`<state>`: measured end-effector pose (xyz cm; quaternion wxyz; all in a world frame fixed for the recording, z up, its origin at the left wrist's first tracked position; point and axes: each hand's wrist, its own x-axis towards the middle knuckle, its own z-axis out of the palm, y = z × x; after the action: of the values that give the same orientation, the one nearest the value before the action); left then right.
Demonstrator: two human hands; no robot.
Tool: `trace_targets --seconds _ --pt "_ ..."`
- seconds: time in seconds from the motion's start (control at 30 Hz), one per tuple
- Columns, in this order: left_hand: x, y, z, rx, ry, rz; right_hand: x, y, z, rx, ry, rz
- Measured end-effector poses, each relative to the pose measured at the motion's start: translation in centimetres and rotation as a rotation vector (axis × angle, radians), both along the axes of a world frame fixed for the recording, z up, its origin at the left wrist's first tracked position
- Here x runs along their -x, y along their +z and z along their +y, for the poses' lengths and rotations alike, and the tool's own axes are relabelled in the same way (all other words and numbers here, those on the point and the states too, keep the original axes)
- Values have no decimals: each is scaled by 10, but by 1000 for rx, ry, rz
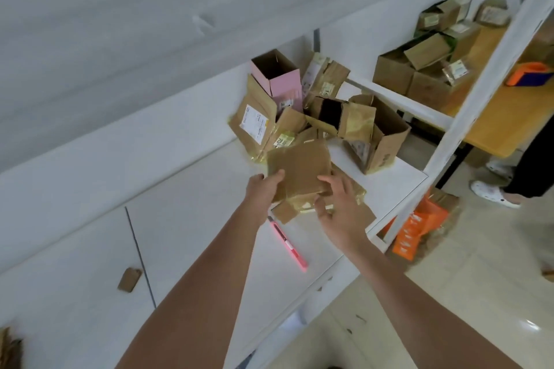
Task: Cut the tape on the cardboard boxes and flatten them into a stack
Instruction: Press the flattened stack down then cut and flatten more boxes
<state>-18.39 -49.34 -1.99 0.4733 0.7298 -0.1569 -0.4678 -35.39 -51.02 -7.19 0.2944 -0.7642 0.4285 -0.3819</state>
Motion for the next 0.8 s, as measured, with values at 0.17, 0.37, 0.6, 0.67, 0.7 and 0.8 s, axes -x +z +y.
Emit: trace_targets --seconds 0.17,0.37,0.6,0.67,0.7,0.8 --pt "-30 -13 39 44 182 170 -13 13 19 -308 140 -226" --pt "-59 -36 111 50 361 297 -47 33 39 -877 356 -267" --pt "-64 -70 178 -239 433 69 -103 32 72 -458 492 415" --pt "-63 -70 190 -278 430 172 -112 31 79 -371 555 552" --pt "-63 -70 195 -310 426 156 -113 29 81 -323 581 615" --pt "-68 -68 199 -380 496 -209 -108 23 81 -219 619 647"
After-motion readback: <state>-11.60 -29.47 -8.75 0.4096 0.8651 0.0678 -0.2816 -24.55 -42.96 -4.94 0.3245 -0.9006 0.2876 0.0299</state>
